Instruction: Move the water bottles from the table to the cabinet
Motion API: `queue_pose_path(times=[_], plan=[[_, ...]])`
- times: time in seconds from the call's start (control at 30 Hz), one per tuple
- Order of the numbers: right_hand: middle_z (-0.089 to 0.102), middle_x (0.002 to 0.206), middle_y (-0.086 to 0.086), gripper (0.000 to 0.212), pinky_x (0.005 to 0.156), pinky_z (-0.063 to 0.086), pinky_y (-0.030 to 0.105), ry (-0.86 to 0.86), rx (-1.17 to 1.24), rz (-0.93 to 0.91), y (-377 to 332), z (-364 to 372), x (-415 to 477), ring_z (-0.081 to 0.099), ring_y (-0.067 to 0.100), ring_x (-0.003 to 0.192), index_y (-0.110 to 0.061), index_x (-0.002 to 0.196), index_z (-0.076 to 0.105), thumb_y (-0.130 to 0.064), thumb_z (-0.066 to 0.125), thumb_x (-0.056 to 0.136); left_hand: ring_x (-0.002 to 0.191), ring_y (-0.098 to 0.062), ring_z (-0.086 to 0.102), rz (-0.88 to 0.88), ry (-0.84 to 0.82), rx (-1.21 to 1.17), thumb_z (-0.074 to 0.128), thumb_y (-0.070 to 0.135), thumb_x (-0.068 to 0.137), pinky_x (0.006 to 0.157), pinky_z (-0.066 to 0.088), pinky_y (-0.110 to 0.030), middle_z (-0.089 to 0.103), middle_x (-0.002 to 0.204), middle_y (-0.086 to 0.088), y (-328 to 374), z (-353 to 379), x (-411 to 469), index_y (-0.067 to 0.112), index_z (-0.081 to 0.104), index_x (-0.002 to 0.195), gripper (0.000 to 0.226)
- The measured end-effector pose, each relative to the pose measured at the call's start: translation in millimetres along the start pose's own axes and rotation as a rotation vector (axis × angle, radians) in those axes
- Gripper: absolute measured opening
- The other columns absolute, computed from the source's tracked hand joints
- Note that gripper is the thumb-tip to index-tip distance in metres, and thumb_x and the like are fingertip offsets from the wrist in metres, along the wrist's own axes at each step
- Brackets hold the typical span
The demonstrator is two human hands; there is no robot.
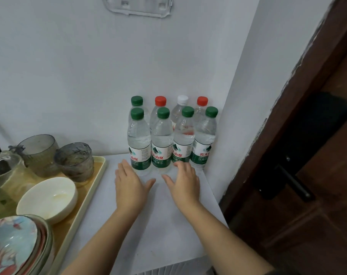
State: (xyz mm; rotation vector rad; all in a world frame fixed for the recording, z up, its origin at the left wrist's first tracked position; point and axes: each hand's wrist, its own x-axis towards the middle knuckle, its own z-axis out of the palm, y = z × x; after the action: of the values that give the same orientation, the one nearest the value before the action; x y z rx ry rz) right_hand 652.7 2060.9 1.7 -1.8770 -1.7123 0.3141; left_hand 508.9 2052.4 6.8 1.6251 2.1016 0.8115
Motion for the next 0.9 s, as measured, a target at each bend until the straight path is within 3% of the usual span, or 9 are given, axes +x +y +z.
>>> queue_pose_path(times=[0.1, 0.2, 0.3, 0.4, 0.53, 0.9], plan=[[0.040, 0.148, 0.001, 0.063, 0.106, 0.030, 0.040, -0.066, -0.242, -0.054, 12, -15, -13, 0.032, 0.024, 0.139, -0.025, 0.146, 0.036, -0.056, 0.051, 0.093, 0.146, -0.038, 0.007, 0.064, -0.042, 0.319, 0.052, 0.065, 0.085, 0.117, 0.014, -0.047, 0.006, 0.159, -0.024, 4, 2, -25, -0.004, 0.000, 0.150, 0.108], [0.017, 0.163, 0.006, 0.072, 0.118, 0.010, 0.051, -0.135, -0.316, -0.054, 22, -26, -28, 0.007, 0.027, 0.151, -0.029, 0.155, 0.017, -0.058, 0.043, 0.095, 0.146, -0.038, 0.007, 0.162, -0.017, 0.496, 0.035, 0.072, 0.087, 0.116, 0.013, -0.049, 0.007, 0.159, -0.022, 8, 6, -44, 0.000, 0.004, 0.152, 0.102], [-0.004, 0.166, 0.006, 0.075, 0.115, -0.009, 0.061, -0.151, -0.338, -0.046, 36, -40, -41, -0.014, 0.030, 0.151, -0.031, 0.157, 0.004, -0.060, 0.038, 0.097, 0.146, -0.038, 0.010, 0.262, 0.001, 0.525, 0.034, 0.071, 0.087, 0.115, 0.013, -0.053, 0.011, 0.160, -0.020, 22, 10, -56, 0.005, 0.014, 0.153, 0.095], [-0.017, 0.165, 0.004, 0.076, 0.114, -0.015, 0.064, -0.128, -0.361, -0.028, 50, -60, -47, -0.026, 0.032, 0.147, -0.035, 0.156, -0.007, -0.061, 0.033, 0.097, 0.149, -0.033, 0.002, 0.352, -0.003, 0.562, 0.005, 0.074, 0.086, 0.117, 0.008, -0.052, 0.003, 0.162, -0.014, 43, 12, -65, 0.011, 0.004, 0.155, 0.094], [-0.024, 0.163, 0.004, 0.076, 0.112, -0.016, 0.066, -0.080, -0.379, -0.081, 62, -82, -52, -0.032, 0.033, 0.145, -0.037, 0.154, -0.013, -0.061, 0.033, 0.098, 0.149, -0.031, -0.004, 0.369, 0.033, 0.612, -0.014, 0.072, 0.078, 0.118, 0.004, -0.052, -0.004, 0.162, -0.012, 63, 10, -83, 0.013, -0.003, 0.154, 0.098], [-0.017, 0.164, 0.008, 0.078, 0.110, -0.013, 0.070, -0.090, -0.375, -0.277, 67, -97, -85, -0.024, 0.036, 0.147, -0.033, 0.156, -0.010, -0.061, 0.034, 0.097, 0.148, -0.034, -0.001, 0.272, 0.092, 0.594, -0.002, 0.070, 0.087, 0.117, 0.005, -0.057, 0.000, 0.162, -0.015, 66, 7, -155, 0.013, 0.008, 0.155, 0.089]])
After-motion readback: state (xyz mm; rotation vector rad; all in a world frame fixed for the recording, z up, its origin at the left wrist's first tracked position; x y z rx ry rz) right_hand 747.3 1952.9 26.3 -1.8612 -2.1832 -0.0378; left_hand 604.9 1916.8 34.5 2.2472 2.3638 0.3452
